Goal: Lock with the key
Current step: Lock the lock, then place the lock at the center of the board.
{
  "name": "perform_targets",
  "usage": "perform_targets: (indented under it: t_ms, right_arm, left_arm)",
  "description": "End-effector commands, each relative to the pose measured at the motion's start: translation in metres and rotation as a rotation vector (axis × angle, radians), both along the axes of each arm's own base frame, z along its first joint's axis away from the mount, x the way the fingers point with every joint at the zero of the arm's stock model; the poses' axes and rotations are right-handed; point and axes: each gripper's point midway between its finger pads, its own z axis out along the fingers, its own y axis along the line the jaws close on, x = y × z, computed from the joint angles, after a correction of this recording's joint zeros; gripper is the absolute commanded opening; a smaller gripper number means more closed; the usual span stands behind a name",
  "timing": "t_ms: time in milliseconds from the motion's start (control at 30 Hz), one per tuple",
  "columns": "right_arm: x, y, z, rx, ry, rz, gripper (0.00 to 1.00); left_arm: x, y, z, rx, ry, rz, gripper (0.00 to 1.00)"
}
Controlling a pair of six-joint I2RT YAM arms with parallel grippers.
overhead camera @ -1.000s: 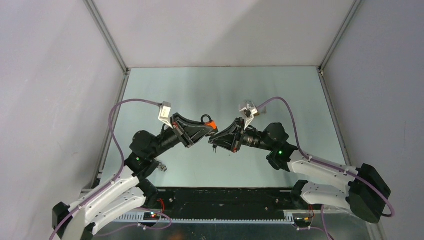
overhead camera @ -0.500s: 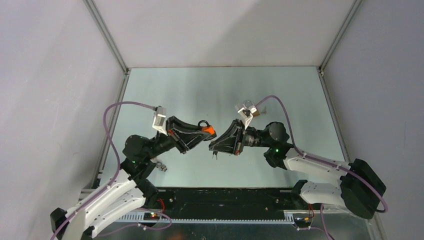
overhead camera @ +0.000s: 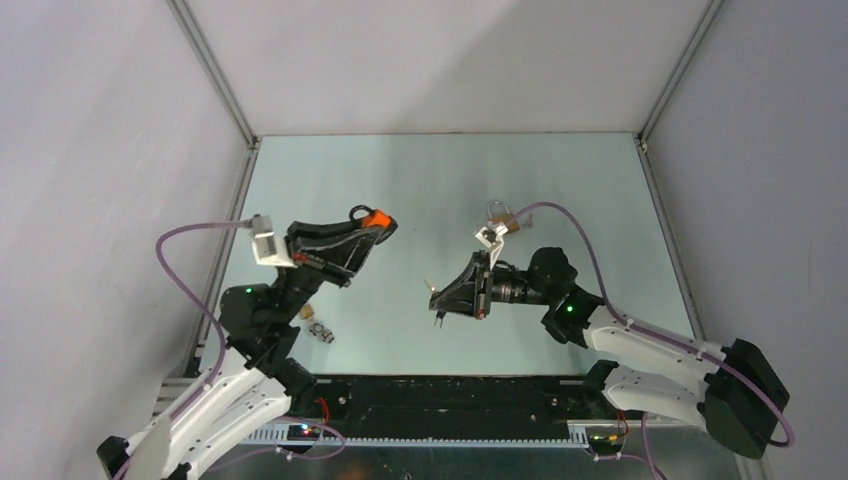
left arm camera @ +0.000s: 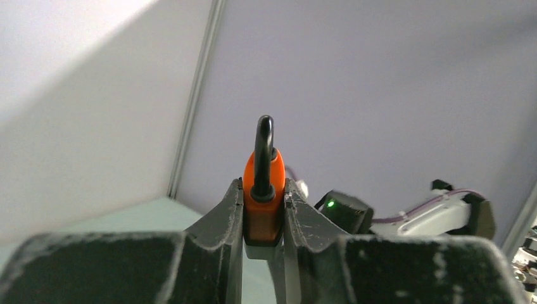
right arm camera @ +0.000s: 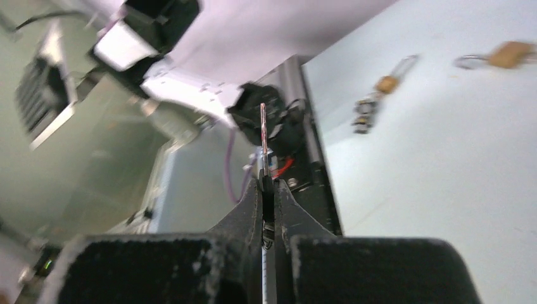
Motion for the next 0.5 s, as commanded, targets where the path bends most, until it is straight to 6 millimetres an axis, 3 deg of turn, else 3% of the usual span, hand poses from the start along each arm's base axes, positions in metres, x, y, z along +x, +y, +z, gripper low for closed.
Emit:
perform_targets:
  t_ms: [0,67,200,367,467]
  right_arm:
    - [0.065,-0.022,-0.007,-0.088,0.003,-0.369,0.00]
    - [0.091,-0.039,-0.019,-0.137,0.057,-0.526,0.00]
    - [0.133,-0.082,-0.050,-0.236,0.190,-0.819,0.00]
    - [0.162,-0.145,-0.097,-0.353,0.326,-1.092,0.00]
    - [0.164,-0.167,-0.123,-0.416,0.368,-1.146,0.00]
  left_arm:
    - [0.035,-0.008,-0.021,0.026,0.161,0.059,0.00]
    - [0.060,-0.024,-0.055,0.097,0.298,0.068,0.00]
    - [0.090,-0.064,-0.120,0.233,0.529,-0.008,0.00]
    - [0.106,-0.116,-0.190,0.378,0.738,-0.158,0.00]
    - [0.118,-0.144,-0.230,0.435,0.850,-0.186,0.00]
